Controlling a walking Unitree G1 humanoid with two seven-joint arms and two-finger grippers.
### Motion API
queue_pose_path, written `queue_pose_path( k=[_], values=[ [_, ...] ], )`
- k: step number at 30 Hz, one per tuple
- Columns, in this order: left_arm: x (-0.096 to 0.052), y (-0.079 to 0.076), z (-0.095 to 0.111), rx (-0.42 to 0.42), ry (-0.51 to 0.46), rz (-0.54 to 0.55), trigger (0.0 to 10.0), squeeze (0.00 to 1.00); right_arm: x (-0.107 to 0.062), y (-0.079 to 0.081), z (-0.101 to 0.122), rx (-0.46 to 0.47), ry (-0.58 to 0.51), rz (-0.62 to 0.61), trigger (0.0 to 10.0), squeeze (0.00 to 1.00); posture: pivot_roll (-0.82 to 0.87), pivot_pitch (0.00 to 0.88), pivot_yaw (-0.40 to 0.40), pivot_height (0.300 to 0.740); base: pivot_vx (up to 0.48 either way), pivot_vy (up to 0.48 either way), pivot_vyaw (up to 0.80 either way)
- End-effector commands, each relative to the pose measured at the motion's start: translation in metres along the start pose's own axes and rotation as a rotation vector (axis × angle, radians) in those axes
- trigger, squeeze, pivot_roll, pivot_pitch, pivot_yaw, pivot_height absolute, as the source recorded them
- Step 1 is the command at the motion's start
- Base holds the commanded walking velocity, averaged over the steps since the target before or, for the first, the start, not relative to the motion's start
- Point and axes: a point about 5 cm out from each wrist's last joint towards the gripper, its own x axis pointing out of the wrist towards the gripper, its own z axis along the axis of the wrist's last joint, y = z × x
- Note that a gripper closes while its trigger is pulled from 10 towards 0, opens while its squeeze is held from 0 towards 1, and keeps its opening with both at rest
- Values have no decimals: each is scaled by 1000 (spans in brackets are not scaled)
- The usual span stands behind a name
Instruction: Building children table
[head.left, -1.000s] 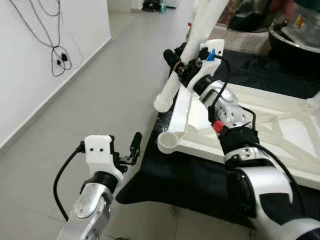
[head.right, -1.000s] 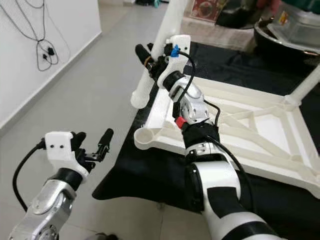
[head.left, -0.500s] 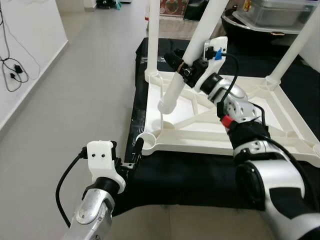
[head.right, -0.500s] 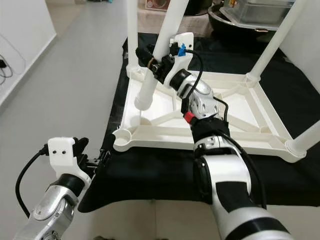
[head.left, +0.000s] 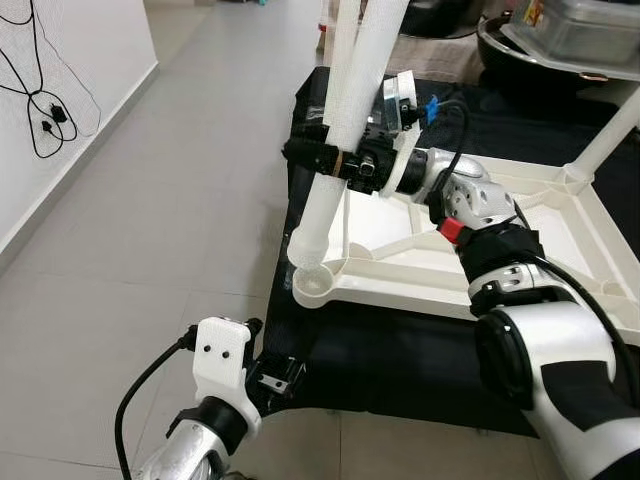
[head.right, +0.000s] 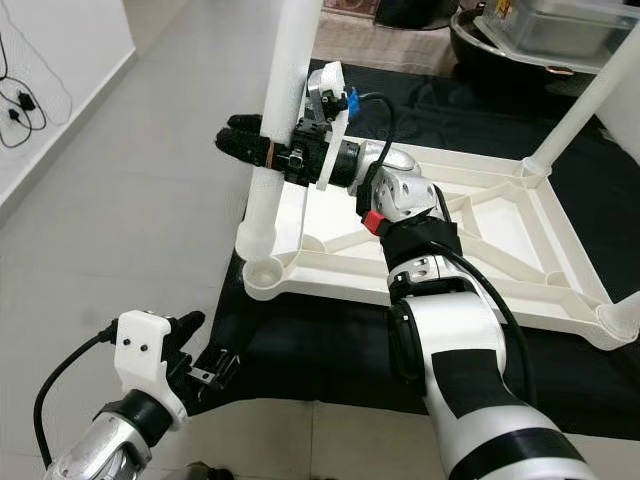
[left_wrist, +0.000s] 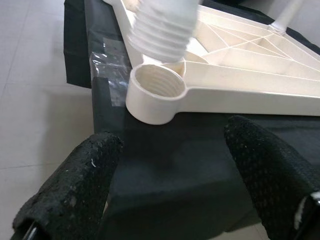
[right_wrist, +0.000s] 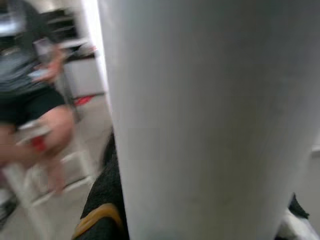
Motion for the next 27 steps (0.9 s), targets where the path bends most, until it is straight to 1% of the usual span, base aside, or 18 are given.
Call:
queue_pose_path(
  k=[1,3,5,7,9,10,11,21,23,25,26,27],
  values=[
    [-2,-4,-2,-4,14,-8,10000,0,4,4,6,-46,22,85,10000,0,80,171,-93,740,0,0,0],
    [-2,-4,-1,-2,15,-8,10000,0,4,4,4,-46,37,95,10000,0,83,173,-94,740,0,0,0],
    [-4,-5,1,3,12,-7,10000,0,0,4,-8,-82,107,86,10000,0,88,183,-94,740,0,0,0],
    [-5,-5,2,4,12,-8,10000,0,-1,4,-11,-92,126,85,10000,0,88,184,-95,740,0,0,0],
    [-5,-5,2,4,12,-8,10000,0,-1,4,-11,-92,126,85,10000,0,88,184,-95,740,0,0,0],
    [-7,-6,2,5,14,-8,10000,0,-1,3,-13,-121,128,60,10000,0,86,189,-93,740,0,0,0],
    [-7,-7,2,5,15,-8,10000,0,0,3,-13,-127,120,54,10000,0,86,193,-94,740,0,0,0],
    [-8,-9,2,4,16,-6,10000,0,1,3,-11,-137,89,49,10000,0,88,198,-94,740,0,0,0],
    [-9,-9,2,4,18,-1,10000,0,2,5,-12,-108,72,91,10000,0,88,201,-96,740,0,0,0],
    [-9,-9,2,4,18,-1,10000,0,2,5,-12,-108,72,91,10000,0,88,201,-96,740,0,0,0],
    [-9,-8,2,4,20,2,10000,0,2,8,-13,-83,51,136,10000,0,89,205,-99,740,0,0,0],
    [-9,-8,2,4,20,2,10000,0,2,8,-13,-83,51,136,10000,0,89,205,-99,740,0,0,0]
  ],
)
